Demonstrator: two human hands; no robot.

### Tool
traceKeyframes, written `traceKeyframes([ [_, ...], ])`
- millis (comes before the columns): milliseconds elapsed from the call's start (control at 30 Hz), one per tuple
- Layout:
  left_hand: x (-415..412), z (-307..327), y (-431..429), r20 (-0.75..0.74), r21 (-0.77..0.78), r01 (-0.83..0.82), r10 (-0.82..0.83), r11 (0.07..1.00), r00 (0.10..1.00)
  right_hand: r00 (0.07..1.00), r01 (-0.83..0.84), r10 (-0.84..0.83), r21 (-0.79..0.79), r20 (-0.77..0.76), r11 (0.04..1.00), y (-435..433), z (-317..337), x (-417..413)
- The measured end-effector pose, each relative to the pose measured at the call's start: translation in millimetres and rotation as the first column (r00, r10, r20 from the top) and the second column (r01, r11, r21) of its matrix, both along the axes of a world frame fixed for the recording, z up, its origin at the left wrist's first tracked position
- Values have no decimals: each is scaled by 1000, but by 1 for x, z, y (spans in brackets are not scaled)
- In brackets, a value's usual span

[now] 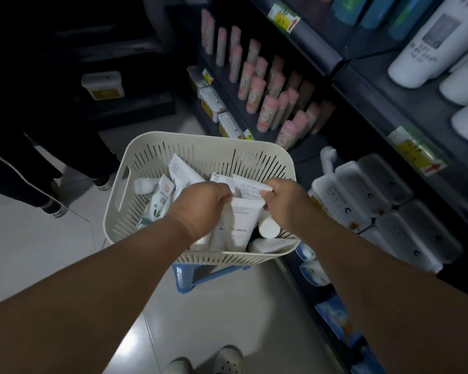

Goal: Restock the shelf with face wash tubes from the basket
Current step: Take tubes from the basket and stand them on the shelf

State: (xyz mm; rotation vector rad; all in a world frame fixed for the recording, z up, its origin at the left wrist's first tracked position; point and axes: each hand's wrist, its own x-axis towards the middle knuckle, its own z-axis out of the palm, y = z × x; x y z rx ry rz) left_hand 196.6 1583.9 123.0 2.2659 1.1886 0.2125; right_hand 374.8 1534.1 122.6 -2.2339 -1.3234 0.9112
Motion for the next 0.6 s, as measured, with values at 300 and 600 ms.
traceKeyframes([
  [300,-9,122,9,115,171,-112,94,979,989,996,59,-45,202,-71,978,0,134,5],
  [600,-13,284,5,356,104,-286,233,953,905,995,88,-65,344,-78,935,-17,295,7],
])
